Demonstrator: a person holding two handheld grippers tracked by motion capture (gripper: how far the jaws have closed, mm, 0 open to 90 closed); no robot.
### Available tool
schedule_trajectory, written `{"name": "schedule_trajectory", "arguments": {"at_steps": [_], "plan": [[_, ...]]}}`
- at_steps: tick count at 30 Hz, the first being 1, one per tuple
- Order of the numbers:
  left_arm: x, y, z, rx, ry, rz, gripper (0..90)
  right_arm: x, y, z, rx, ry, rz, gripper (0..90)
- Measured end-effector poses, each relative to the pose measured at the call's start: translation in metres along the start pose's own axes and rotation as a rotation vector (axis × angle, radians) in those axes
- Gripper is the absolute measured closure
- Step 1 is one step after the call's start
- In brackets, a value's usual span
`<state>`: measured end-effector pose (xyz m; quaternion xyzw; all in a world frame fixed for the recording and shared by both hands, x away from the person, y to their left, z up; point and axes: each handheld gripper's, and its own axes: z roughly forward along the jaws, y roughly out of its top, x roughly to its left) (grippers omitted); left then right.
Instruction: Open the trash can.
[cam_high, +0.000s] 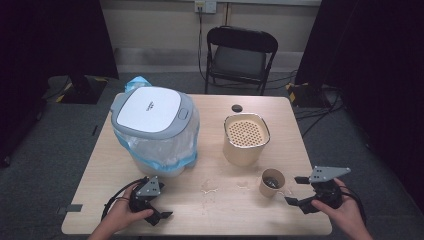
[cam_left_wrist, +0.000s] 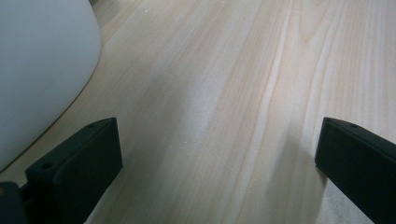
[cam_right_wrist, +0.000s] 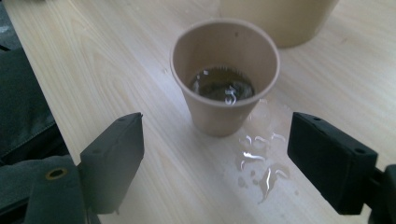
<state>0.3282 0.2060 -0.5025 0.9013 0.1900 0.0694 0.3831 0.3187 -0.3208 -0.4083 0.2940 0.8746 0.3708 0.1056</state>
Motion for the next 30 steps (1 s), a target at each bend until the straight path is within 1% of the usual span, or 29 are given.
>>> {"name": "schedule_trajectory", "arguments": {"at_steps": [1,3,4,5,6,8,10,11,12,13,14,15,16,17,18,19,20,25,26,27,28,29,30], "plan": [[0.0,0.0,0.0,0.0,0.0,0.0,0.0,0.0,0.006,-0.002,-0.002,0.003,-0.009,18.0],[0.0,0.0,0.0,0.0,0.0,0.0,0.0,0.001,0.013,-0.004,-0.009,0.009,-0.007,18.2],[0.0,0.0,0.0,0.0,0.0,0.0,0.0,0.001,0.022,-0.005,-0.015,0.013,-0.012,18.6],[0.0,0.0,0.0,0.0,0.0,0.0,0.0,0.001,0.026,-0.006,-0.014,0.017,-0.018,18.9],[0.0,0.0,0.0,0.0,0.0,0.0,0.0,0.001,0.026,-0.006,-0.014,0.017,-0.018,18.9],[0.0,0.0,0.0,-0.002,0.0,-0.002,0.0,0.001,0.036,-0.006,-0.02,0.023,-0.024,19.2],[0.0,0.0,0.0,0.0,0.0,0.0,0.0,0.001,0.043,-0.006,-0.01,0.018,-0.04,19.2],[0.0,0.0,0.0,-0.002,0.001,-0.002,0.0,0.002,0.051,-0.004,0.0,0.015,-0.055,19.2],[0.0,0.0,0.0,-0.002,0.001,-0.002,0.0,0.002,0.051,-0.004,0.0,0.015,-0.055,19.2],[0.0,0.0,0.0,0.001,0.001,0.001,0.0,0.003,0.059,-0.002,-0.001,0.025,-0.07,19.3],[0.0,0.0,0.0,0.001,0.001,0.001,0.0,0.003,0.059,-0.002,-0.001,0.025,-0.07,19.3],[0.0,0.0,0.0,0.001,0.001,0.001,0.0,0.004,0.065,0.0,-0.003,0.033,-0.078,19.6],[0.0,0.0,0.0,0.001,0.001,0.001,0.0,0.004,0.065,0.0,-0.003,0.033,-0.078,19.6],[0.0,0.0,0.0,-0.001,0.001,-0.003,0.0,0.005,0.071,0.002,0.003,0.036,-0.089,19.8],[0.0,0.0,0.0,-0.001,0.001,-0.003,0.0,0.005,0.071,0.002,0.003,0.036,-0.089,19.8],[0.0,0.0,0.0,-0.002,0.001,-0.003,0.0,0.006,0.078,0.004,0.008,0.04,-0.102,19.8],[0.0,0.0,0.0,-0.002,0.001,-0.003,0.0,0.006,0.081,0.006,0.007,0.049,-0.102,19.9],[0.0,0.0,0.0,-0.002,0.001,-0.003,0.0,0.01,0.099,0.013,0.007,0.061,-0.12,19.9],[0.0,0.0,0.0,-0.002,0.001,-0.003,0.0,0.01,0.099,0.013,0.007,0.061,-0.12,19.9],[0.0,0.0,0.0,0.001,0.001,0.0,0.0,0.012,0.106,0.016,0.011,0.071,-0.131,20.0],[0.0,0.0,0.0,0.001,0.001,0.0,0.0,0.012,0.106,0.016,0.011,0.071,-0.131,20.0],[0.0,0.0,0.0,-0.002,0.001,-0.003,0.0,0.013,0.113,0.019,0.01,0.076,-0.147,19.9],[0.0,0.0,0.0,-0.002,0.001,-0.003,0.0,0.013,0.113,0.019,0.01,0.076,-0.147,19.9]]}}
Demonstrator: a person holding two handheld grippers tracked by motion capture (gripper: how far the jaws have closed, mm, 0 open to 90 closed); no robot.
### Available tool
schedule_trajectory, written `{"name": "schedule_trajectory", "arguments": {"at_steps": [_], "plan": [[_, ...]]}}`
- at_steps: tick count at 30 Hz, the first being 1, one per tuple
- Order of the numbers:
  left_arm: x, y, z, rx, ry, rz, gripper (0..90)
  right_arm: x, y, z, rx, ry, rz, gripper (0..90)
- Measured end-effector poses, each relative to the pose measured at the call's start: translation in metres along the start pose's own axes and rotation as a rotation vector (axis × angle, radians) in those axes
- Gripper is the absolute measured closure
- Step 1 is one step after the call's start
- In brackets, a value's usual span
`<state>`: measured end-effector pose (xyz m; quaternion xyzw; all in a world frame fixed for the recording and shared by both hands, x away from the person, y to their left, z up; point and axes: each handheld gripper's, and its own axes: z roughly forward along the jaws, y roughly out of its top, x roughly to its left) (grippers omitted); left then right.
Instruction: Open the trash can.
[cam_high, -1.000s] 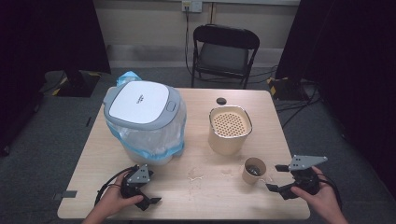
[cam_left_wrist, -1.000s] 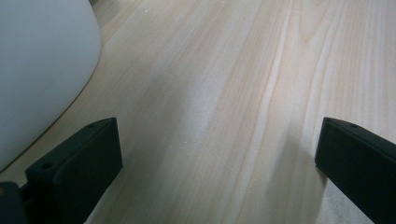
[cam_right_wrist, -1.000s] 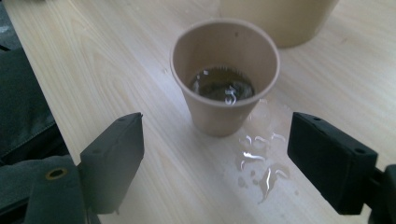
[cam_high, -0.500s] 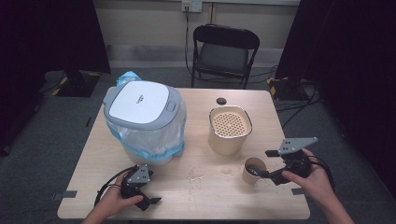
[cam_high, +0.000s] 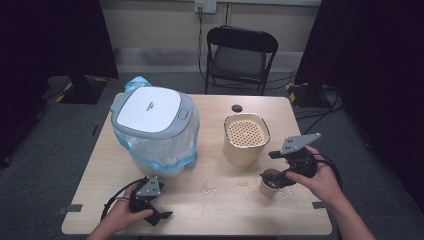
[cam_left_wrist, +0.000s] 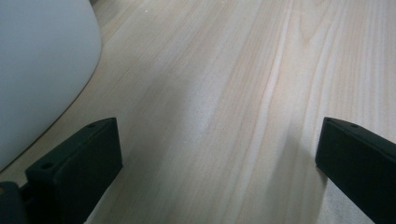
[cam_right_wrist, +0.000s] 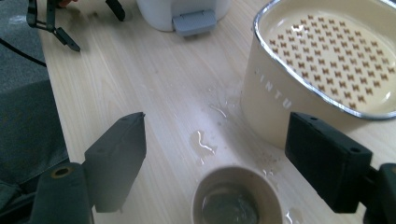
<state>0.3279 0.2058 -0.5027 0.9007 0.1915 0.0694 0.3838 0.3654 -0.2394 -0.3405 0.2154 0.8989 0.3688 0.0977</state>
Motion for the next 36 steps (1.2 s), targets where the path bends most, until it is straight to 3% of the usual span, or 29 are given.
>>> {"name": "schedule_trajectory", "arguments": {"at_steps": [17,36], "plan": [[0.0,0.0,0.0,0.0,0.005,0.007,0.0,0.003,0.047,0.022,0.01,0.061,-0.048,19.7],[0.001,0.0,0.0,0.001,0.002,0.01,0.0,0.001,0.084,0.045,-0.012,0.072,-0.061,19.3]]}}
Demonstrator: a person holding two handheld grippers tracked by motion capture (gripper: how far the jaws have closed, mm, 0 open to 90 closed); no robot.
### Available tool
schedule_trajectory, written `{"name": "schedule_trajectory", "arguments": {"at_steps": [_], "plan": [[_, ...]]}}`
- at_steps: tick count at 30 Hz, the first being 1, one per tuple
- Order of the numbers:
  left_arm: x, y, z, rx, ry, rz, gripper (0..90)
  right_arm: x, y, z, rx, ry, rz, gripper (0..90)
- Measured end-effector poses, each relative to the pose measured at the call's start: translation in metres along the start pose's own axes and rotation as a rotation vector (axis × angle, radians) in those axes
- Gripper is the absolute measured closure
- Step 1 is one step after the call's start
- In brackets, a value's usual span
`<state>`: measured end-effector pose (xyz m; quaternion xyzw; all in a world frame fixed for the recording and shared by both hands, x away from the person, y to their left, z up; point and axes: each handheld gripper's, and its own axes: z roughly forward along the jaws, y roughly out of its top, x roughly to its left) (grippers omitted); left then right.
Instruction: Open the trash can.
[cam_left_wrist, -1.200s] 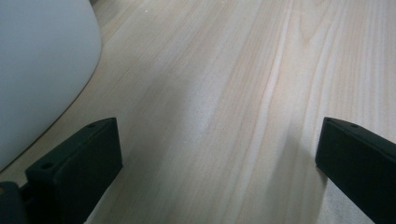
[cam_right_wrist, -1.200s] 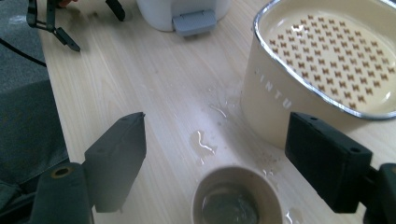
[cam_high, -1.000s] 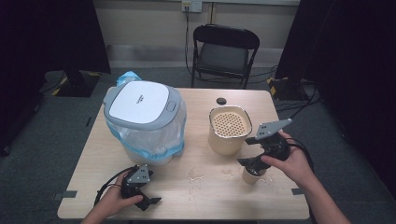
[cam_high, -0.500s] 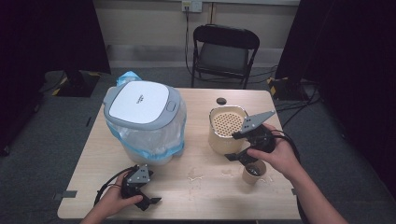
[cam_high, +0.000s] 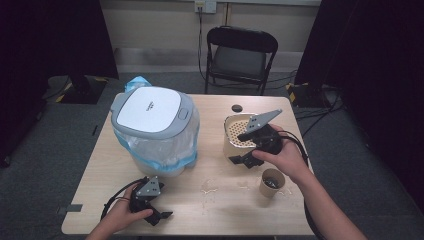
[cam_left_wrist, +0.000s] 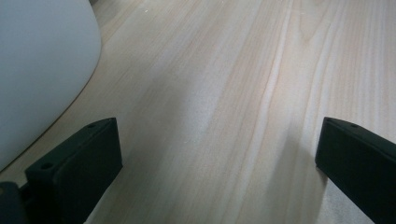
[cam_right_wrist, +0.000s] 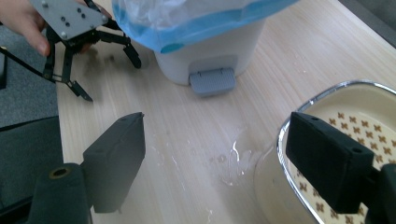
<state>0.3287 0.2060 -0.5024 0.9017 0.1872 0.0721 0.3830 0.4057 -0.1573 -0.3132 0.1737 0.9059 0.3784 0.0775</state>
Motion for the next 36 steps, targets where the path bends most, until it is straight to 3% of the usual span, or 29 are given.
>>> {"name": "schedule_trajectory", "arguments": {"at_steps": [15,17,30,36], "plan": [[0.001,0.001,0.0,0.018,0.002,0.002,0.0,-0.002,0.034,0.026,-0.004,0.03,-0.047,19.1],[0.002,0.002,0.002,-0.004,-0.006,0.004,0.0,-0.002,0.039,0.03,-0.008,0.038,-0.049,19.1],[0.003,0.003,0.003,0.005,-0.014,0.012,0.0,-0.007,0.06,0.04,-0.007,0.051,-0.066,19.6],[0.003,0.003,0.003,0.004,-0.013,0.01,0.0,-0.009,0.07,0.043,-0.039,0.057,-0.06,17.6]]}}
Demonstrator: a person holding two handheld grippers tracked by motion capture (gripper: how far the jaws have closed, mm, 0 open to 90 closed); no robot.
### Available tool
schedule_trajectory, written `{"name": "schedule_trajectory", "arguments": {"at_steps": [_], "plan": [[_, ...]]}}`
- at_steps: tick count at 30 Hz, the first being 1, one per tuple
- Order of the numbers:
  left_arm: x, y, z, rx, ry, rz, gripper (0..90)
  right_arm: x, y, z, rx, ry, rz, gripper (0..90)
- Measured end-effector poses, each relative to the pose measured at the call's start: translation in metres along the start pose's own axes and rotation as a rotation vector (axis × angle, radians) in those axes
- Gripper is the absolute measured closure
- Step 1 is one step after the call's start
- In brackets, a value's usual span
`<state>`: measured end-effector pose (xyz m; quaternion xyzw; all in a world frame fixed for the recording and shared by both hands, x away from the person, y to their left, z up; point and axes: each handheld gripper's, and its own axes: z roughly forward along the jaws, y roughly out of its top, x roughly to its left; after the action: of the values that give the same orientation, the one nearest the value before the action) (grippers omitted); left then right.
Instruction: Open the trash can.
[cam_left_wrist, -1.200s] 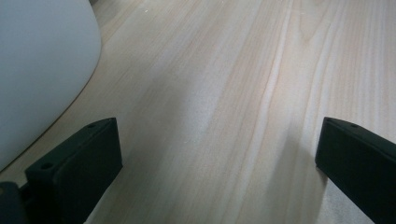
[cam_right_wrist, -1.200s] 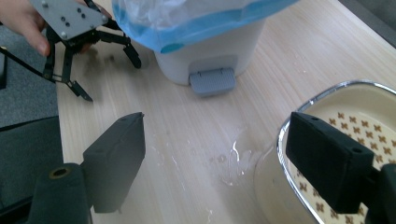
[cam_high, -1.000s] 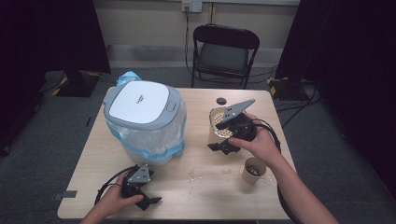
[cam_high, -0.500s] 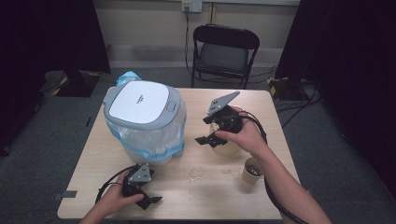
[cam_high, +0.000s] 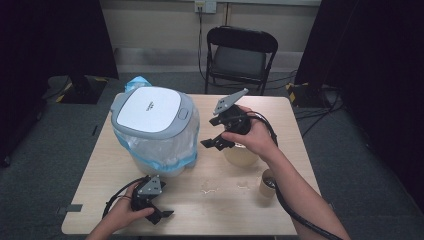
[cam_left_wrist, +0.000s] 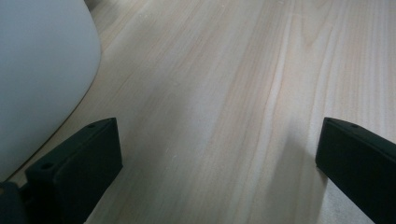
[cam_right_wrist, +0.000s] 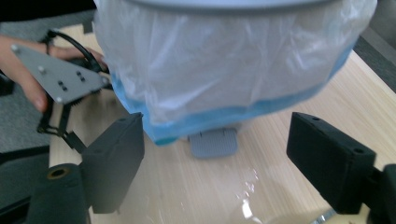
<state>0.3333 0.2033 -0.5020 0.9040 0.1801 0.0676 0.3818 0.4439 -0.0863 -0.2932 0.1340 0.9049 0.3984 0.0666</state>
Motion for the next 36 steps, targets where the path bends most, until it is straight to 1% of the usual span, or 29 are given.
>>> {"name": "schedule_trajectory", "arguments": {"at_steps": [1,2,3,4,5,7,8,9,13,14,15,16,17,18,19,20,21,23,24,25,27,29,32,33,35,36], "plan": [[0.0,0.0,0.0,0.0,-0.001,0.0,0.0,0.0,0.004,0.0,-0.015,-0.001,-0.005,14.9],[0.0,0.0,0.0,0.0,0.0,0.0,0.0,0.0,0.004,0.0,-0.015,-0.001,-0.005,14.9],[0.0,0.0,0.0,0.001,0.003,0.0,0.0,-0.001,0.008,0.0,-0.03,0.023,0.009,14.7],[0.0,0.0,0.0,0.004,0.005,0.001,0.0,-0.001,0.01,0.001,-0.027,0.023,0.012,14.8],[0.0,0.0,0.0,-0.001,0.003,-0.001,0.0,-0.001,0.012,0.001,-0.023,0.019,0.012,15.9],[0.0,0.0,0.0,0.002,0.004,0.0,0.0,-0.001,0.016,0.003,-0.013,0.031,0.003,20.8],[0.0,0.0,0.0,0.002,0.004,0.0,0.0,-0.001,0.018,0.003,-0.014,0.037,0.0,20.8],[0.0,0.0,0.0,-0.001,0.003,-0.001,0.0,-0.001,0.021,0.004,-0.013,0.046,0.006,23.2],[0.0,0.0,0.0,0.0,0.003,0.0,0.0,-0.002,0.029,0.004,-0.003,0.05,-0.005,37.1],[0.0,0.0,0.0,0.0,0.003,0.0,0.0,-0.002,0.029,0.004,-0.003,0.05,-0.005,37.1],[0.0,0.0,0.0,0.0,0.003,-0.001,0.0,-0.004,0.032,0.003,-0.011,0.04,-0.005,44.4],[0.0,0.0,0.0,0.0,0.003,-0.001,0.0,-0.004,0.032,0.003,-0.011,0.04,-0.005,44.4],[0.0,0.0,0.0,-0.002,0.002,-0.001,0.0,-0.006,0.035,0.001,-0.027,0.035,0.002,52.4],[0.0,0.0,0.0,-0.002,0.002,-0.001,0.0,-0.007,0.037,-0.001,-0.035,0.036,0.005,55.8],[0.0,0.0,0.0,-0.001,0.003,0.0,0.0,-0.008,0.038,-0.002,-0.043,0.026,0.012,59.1],[0.0,0.0,0.0,-0.001,0.003,0.0,0.0,-0.008,0.038,-0.002,-0.043,0.026,0.012,59.1],[0.0,0.0,0.0,-0.002,0.002,0.0,0.0,-0.011,0.04,-0.004,-0.07,0.005,0.021,66.1],[0.0,0.0,0.0,0.0,0.003,0.0,0.0,-0.013,0.042,-0.005,-0.076,-0.007,0.028,70.0],[0.0,0.0,0.0,0.0,0.003,0.0,0.0,-0.013,0.042,-0.005,-0.076,-0.007,0.028,70.0],[0.0,0.0,0.0,-0.001,0.003,-0.001,0.0,-0.014,0.044,-0.005,-0.072,-0.013,0.028,73.5],[0.0,0.0,0.0,-0.002,0.002,-0.001,0.0,-0.014,0.046,-0.004,-0.065,-0.018,0.028,75.6],[0.0,0.0,0.0,0.0,-0.002,-0.007,0.0,-0.015,0.05,-0.003,-0.065,-0.011,0.026,78.1],[-0.001,0.0,0.0,0.001,-0.003,-0.009,0.0,-0.015,0.054,-0.002,-0.062,-0.017,0.027,79.7],[0.0,0.0,0.0,0.005,-0.002,-0.008,0.0,-0.015,0.059,-0.001,-0.064,-0.011,0.03,80.2],[-0.001,0.0,0.0,-0.001,-0.003,-0.008,0.0,-0.015,0.061,-0.001,-0.06,-0.017,0.028,80.3],[0.0,0.0,0.0,0.001,-0.002,-0.008,0.0,-0.015,0.063,0.0,-0.065,-0.01,0.027,80.4]]}}
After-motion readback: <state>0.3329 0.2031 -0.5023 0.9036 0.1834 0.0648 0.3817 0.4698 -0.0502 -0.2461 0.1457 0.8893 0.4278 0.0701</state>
